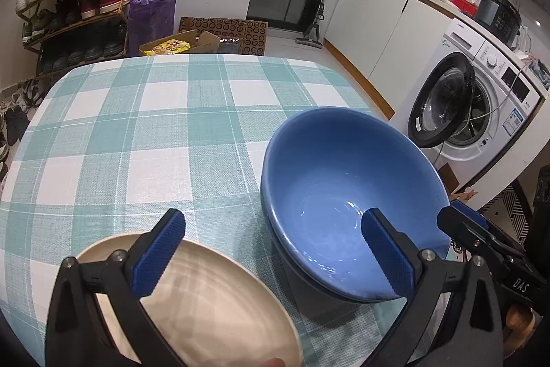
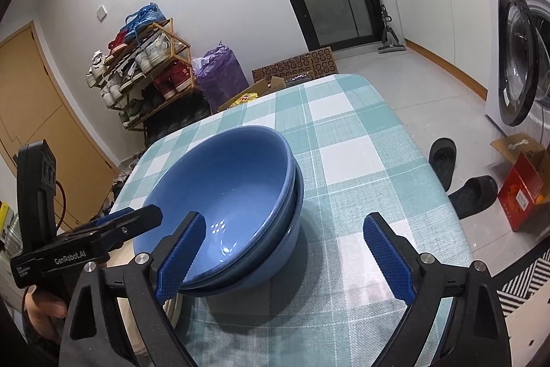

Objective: Organize plates and bowls
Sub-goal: 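Close both grippers on the rim of the nested blue bowl stack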

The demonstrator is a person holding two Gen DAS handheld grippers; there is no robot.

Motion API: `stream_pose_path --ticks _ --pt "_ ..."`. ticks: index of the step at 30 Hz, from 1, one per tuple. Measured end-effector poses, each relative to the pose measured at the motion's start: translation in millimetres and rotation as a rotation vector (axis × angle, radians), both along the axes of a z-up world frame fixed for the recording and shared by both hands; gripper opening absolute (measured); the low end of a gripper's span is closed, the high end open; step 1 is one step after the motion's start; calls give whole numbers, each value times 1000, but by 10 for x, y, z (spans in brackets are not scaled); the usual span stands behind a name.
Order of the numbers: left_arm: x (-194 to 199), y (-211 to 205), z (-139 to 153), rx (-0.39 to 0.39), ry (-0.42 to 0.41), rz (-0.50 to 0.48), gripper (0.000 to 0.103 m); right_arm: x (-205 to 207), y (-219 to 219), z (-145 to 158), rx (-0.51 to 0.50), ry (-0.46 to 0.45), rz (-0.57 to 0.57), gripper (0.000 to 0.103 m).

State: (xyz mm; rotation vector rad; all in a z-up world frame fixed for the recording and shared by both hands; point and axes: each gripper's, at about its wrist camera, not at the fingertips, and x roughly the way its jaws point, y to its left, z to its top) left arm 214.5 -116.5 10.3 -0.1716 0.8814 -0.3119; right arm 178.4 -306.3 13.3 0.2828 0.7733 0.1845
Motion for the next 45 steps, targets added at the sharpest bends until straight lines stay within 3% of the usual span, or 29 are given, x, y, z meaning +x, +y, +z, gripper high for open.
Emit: stream_pose_path --ticks 12,18,20,26,29,38,45 --pt "26 37 0 -16 7 -21 98 50 86 -119 1 21 13 94" --pt "56 17 -40 -5 18 -23 89 92 124 -182 1 33 18 94" --pt "67 10 -61 -9 28 -25 80 94 128 -201 2 35 18 94" --pt "79 -7 -120 -22 44 -38 67 101 138 -234 13 35 30 94" --pt "75 -36 -134 -29 50 -57 60 109 139 -251 34 41 40 92" --pt "72 -58 -161 -42 64 -71 56 126 153 -280 68 53 65 85" --pt "20 -144 -114 -41 44 -118 52 117 188 -258 102 44 111 69"
